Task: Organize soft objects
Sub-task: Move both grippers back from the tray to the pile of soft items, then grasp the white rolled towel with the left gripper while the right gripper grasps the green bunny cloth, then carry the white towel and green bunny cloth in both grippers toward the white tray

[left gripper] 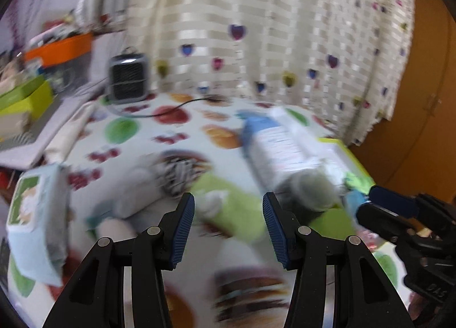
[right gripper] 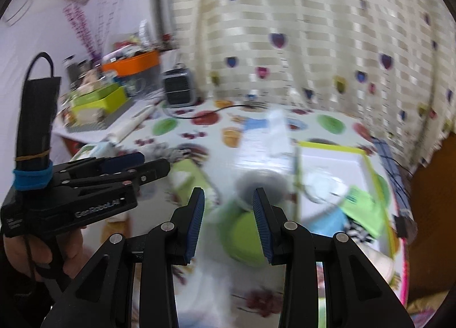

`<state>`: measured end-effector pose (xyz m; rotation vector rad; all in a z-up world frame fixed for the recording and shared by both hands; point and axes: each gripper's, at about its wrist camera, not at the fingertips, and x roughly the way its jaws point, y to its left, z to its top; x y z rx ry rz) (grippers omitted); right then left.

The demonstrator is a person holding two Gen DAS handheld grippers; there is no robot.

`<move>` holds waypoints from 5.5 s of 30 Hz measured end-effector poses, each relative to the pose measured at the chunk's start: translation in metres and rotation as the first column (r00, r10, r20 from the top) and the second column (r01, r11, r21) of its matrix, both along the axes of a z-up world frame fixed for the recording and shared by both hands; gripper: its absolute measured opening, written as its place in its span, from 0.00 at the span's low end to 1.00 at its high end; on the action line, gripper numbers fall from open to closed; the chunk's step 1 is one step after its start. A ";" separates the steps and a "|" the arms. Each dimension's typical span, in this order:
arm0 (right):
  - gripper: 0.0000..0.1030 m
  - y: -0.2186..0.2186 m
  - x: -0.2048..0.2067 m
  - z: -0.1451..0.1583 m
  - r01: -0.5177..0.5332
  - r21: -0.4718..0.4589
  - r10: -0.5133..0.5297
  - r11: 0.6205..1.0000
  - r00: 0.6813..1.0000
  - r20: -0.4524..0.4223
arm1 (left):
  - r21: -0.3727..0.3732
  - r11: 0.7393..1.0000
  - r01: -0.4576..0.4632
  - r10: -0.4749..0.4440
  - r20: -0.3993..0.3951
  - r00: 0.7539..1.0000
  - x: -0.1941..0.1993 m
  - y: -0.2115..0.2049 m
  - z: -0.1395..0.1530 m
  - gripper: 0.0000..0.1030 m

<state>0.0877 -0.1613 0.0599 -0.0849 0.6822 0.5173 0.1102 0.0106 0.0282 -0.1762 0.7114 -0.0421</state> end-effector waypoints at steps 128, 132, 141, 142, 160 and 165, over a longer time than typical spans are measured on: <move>0.22 -0.090 -0.017 0.011 0.278 0.025 -0.278 0.960 0.961 0.008 | 0.076 0.953 0.293 -0.298 0.058 0.953 -0.014 -0.156 0.029 0.21; 0.22 -0.096 -0.014 0.009 0.285 0.030 -0.285 0.958 0.958 0.004 | 0.079 0.950 0.301 -0.305 0.048 0.951 -0.009 -0.162 0.027 0.21; 0.22 -0.109 -0.004 0.000 0.301 0.033 -0.301 0.953 0.953 -0.016 | 0.082 0.943 0.322 -0.325 0.021 0.946 0.005 -0.176 0.018 0.21; 0.22 -0.111 -0.002 0.000 0.301 0.034 -0.301 0.953 0.953 -0.017 | 0.084 0.942 0.324 -0.327 0.019 0.945 0.007 -0.177 0.018 0.21; 0.22 -0.144 0.019 -0.012 0.347 0.072 -0.344 0.935 0.938 -0.048 | 0.080 0.937 0.339 -0.340 -0.007 0.940 0.034 -0.194 0.010 0.21; 0.22 -0.152 0.025 -0.016 0.361 0.079 -0.357 0.929 0.932 -0.058 | 0.074 0.937 0.341 -0.341 -0.017 0.940 0.048 -0.197 0.007 0.21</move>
